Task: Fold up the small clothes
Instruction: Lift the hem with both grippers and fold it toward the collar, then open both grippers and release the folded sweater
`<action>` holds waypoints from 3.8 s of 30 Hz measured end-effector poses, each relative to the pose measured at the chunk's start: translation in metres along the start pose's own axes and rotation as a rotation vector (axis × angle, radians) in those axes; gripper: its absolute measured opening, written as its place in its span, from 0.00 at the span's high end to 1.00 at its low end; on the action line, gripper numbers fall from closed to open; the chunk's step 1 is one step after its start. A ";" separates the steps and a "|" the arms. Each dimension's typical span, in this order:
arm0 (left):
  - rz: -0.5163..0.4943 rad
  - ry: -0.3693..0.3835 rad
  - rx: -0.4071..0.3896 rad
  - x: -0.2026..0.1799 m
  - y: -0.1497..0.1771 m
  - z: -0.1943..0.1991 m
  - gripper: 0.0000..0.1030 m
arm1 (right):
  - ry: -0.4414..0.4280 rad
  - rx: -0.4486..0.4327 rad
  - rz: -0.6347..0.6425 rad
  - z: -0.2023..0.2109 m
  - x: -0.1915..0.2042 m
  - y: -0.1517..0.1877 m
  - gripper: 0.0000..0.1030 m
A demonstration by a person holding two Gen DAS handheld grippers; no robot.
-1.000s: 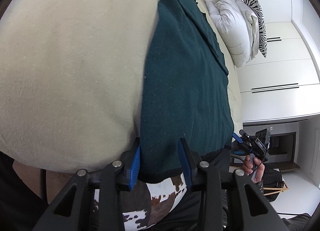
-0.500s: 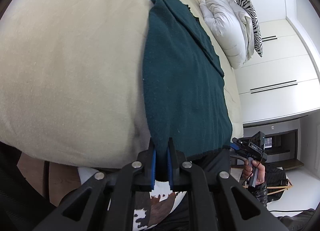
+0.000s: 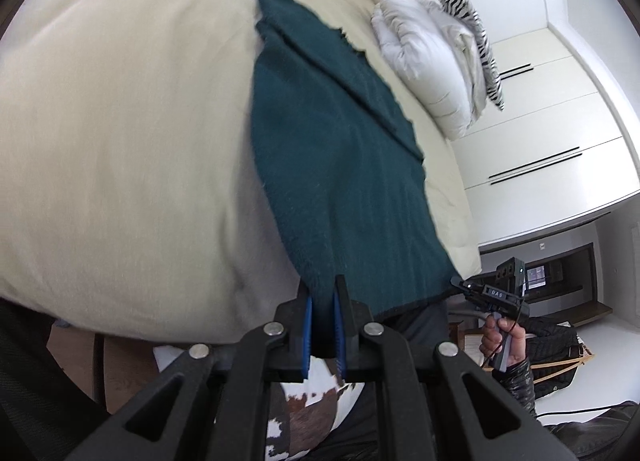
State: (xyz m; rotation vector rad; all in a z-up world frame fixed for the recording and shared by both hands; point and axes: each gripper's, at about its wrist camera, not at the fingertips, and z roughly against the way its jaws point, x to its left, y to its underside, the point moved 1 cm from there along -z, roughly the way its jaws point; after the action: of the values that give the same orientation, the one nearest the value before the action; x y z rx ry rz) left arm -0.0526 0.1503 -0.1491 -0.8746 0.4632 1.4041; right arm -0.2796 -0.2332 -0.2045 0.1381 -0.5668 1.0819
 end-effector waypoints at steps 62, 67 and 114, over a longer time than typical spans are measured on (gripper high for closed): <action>0.166 -0.031 -0.289 0.041 -0.354 -0.132 0.43 | -0.079 -0.402 -0.268 -0.121 0.018 -0.418 0.69; 0.126 -0.053 -0.296 0.032 -0.331 -0.115 0.38 | -0.065 -0.418 -0.246 -0.108 0.014 -0.408 0.69; -0.130 -0.364 -0.199 0.020 -0.187 -0.110 0.93 | 0.302 -0.374 0.113 -0.090 0.051 -0.234 0.72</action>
State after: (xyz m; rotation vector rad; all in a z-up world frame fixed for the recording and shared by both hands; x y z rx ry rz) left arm 0.1539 0.0919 -0.1858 -0.7698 -0.0103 1.4658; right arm -0.0273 -0.2700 -0.2168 -0.3820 -0.4971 1.0632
